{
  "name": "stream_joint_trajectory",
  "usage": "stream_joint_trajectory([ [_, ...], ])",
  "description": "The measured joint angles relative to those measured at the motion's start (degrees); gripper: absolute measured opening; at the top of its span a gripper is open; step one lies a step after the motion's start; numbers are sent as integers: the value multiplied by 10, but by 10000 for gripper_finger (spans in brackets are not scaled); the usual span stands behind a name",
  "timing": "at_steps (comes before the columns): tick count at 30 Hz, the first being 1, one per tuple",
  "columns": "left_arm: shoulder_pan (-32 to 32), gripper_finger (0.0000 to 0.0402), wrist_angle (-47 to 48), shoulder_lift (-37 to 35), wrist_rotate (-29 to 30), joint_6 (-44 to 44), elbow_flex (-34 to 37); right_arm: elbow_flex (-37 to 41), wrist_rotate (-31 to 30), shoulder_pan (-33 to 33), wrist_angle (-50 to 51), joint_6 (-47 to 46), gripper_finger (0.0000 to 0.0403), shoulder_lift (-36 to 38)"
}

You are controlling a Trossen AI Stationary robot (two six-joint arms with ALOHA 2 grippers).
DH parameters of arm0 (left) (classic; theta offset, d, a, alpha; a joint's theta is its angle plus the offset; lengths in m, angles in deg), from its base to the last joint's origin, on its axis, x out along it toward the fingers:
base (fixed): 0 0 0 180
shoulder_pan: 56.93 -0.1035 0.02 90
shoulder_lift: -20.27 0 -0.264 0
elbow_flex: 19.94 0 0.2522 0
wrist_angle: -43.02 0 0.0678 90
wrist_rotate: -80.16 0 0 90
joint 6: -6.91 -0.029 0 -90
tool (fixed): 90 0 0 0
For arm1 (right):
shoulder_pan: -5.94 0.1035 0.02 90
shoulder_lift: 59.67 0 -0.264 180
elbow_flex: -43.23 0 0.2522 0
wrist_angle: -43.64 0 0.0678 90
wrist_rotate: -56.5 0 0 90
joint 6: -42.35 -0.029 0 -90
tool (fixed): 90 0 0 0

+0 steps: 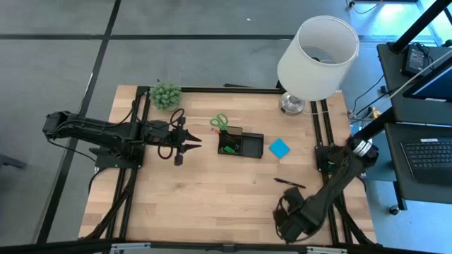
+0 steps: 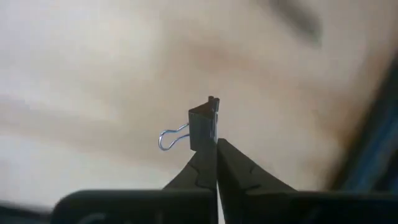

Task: Pick and place office supplies into organizer
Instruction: Put the black binder clip into the black organizer

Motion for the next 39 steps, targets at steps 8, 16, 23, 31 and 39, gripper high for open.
stream_joint_trajectory([
  [8, 0, 82, 0, 0, 6, 0, 0, -15, -333, -107, 67, 80, 1, 76],
  [16, 0, 82, 0, 0, 15, 0, 0, -12, -331, -292, -107, 473, 0, 79],
  [23, 0, 82, 0, 0, 15, 1, 0, -12, -261, -399, -267, 707, 0, 71],
  [31, 0, 82, 1, 0, 15, 5, 0, -12, -228, -433, -313, 781, 0, 30],
  [39, 0, 82, 2, 0, 15, 5, 0, -12, -229, -432, -325, 785, 0, -26],
])
